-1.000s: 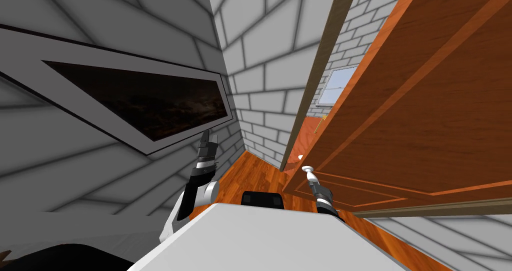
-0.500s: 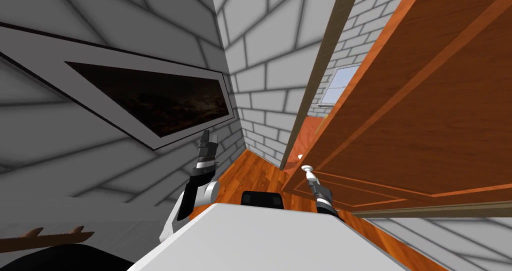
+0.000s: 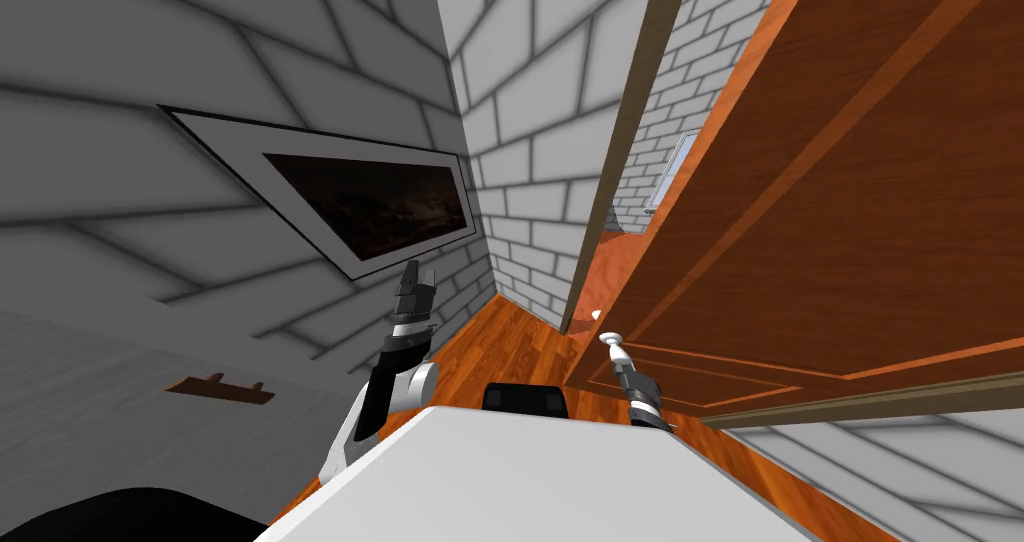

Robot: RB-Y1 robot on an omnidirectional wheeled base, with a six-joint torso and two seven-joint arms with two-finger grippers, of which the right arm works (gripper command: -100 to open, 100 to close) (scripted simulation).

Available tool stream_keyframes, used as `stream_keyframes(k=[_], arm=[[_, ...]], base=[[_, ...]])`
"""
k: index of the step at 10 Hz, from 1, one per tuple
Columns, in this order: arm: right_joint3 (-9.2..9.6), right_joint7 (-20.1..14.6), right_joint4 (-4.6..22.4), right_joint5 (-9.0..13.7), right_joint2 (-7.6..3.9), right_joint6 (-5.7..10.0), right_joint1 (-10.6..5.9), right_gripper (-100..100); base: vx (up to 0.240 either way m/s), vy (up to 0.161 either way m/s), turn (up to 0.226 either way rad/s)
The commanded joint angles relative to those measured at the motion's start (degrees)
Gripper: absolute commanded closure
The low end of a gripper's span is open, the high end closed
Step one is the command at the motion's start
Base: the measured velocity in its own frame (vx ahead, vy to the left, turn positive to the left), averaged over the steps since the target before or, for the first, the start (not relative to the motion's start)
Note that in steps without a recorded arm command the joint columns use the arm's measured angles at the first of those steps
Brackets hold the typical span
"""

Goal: Pull the door open

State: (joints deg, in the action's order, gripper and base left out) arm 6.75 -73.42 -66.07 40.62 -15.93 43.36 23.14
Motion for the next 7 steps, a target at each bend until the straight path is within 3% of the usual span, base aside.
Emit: stream_keyframes(k=[1, 3, 7], arm=[[1.31, -0.6, 1.0, -0.7, 0.42, 1.13, -1.75, -100], [2.54, -1.4, 1.6, -1.5, 0.39, 2.78, -2.07, -100], [3.64, -2.2, 2.1, -2.2, 0.37, 4.27, -2.36, -100]], base=[[-0.087, -0.029, 0.005], [-0.101, -0.026, 0.090], [-0.070, -0.023, 0.047]])
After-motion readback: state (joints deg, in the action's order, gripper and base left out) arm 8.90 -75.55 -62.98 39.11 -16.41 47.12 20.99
